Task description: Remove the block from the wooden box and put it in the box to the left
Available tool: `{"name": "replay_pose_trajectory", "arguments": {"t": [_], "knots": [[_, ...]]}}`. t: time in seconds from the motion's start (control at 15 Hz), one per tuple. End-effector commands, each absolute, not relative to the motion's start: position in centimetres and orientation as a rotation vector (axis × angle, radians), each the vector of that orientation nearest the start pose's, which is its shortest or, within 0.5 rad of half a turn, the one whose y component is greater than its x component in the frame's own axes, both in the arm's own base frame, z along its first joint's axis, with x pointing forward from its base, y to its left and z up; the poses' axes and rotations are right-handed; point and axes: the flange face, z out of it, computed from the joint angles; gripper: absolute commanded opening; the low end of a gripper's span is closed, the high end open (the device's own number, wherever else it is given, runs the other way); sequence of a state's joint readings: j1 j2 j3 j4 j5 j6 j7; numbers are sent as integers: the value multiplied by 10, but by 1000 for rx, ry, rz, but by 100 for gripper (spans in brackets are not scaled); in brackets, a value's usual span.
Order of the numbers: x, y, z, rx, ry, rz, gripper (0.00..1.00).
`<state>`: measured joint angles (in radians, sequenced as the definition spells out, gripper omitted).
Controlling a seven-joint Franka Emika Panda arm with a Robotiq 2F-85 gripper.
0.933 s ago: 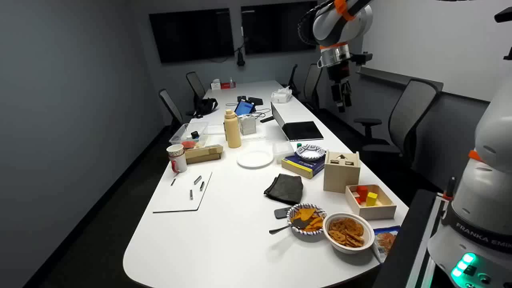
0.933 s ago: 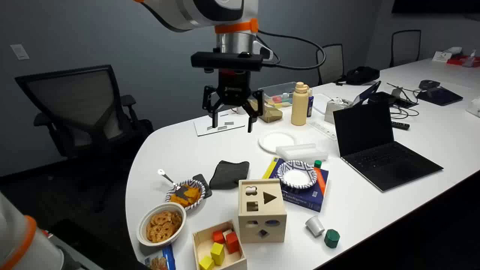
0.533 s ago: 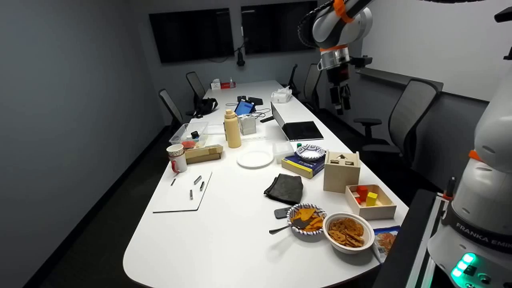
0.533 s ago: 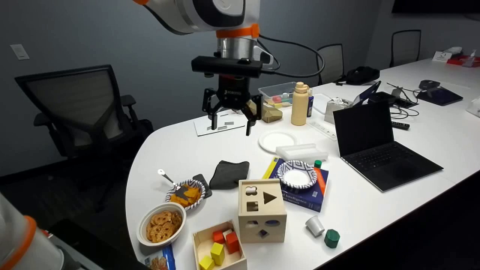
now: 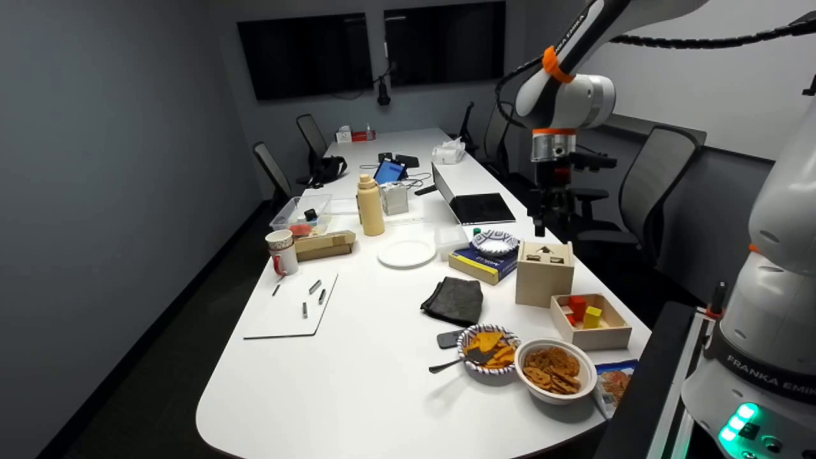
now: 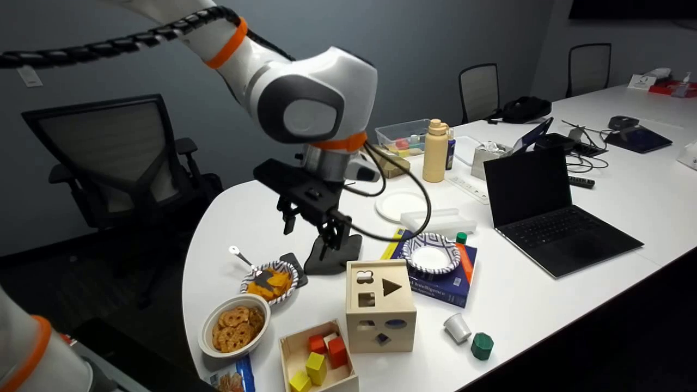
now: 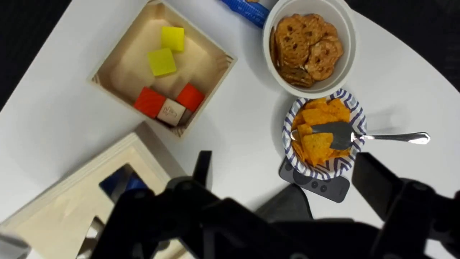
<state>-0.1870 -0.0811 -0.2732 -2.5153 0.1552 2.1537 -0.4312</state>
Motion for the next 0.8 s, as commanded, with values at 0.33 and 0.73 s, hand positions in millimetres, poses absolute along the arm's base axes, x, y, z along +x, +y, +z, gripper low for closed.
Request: {"name": "replay_pose_trajectory", "arguments": {"t": [0.33,0.73], "knots": [[306,-177,224,-2726,819,238,100],[302,-206,211,-2601,1237,209,100]]}}
